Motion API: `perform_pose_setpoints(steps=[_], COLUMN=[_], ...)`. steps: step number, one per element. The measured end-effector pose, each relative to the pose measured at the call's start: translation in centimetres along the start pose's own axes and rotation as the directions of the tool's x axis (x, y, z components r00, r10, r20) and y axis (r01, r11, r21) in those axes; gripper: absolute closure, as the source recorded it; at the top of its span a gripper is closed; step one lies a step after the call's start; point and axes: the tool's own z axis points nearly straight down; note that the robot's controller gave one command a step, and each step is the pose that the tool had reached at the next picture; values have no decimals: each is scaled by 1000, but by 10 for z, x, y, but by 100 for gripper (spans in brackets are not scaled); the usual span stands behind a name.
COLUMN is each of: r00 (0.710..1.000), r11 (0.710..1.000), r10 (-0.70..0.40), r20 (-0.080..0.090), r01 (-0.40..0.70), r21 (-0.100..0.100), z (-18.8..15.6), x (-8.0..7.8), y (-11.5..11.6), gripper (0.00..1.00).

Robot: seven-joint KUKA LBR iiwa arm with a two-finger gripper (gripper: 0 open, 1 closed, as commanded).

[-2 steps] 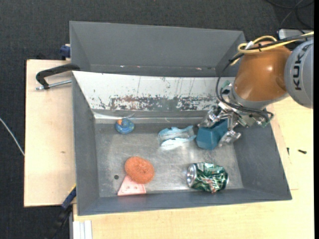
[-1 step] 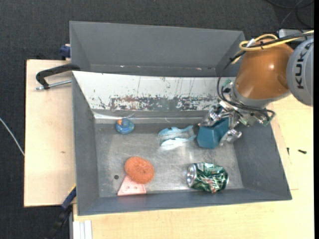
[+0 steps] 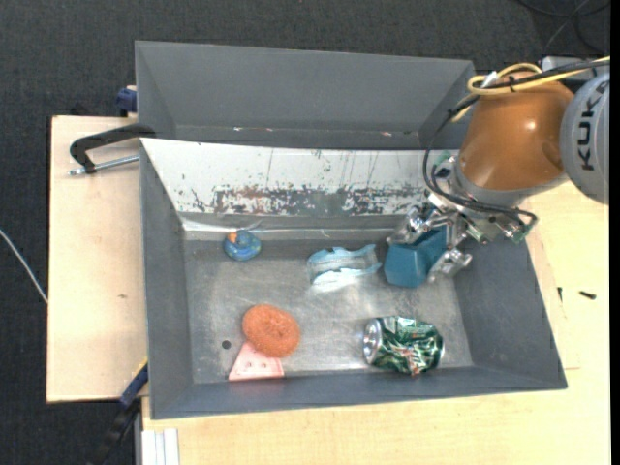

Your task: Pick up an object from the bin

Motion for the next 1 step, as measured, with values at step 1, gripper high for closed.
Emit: perform_pose_setpoints(steps=[1], r00=[1000], r11=[1000], r10=[0], r20=[0], r01=[0], r21=[-1], z=[-4], x=[0], y=[0], gripper=[100])
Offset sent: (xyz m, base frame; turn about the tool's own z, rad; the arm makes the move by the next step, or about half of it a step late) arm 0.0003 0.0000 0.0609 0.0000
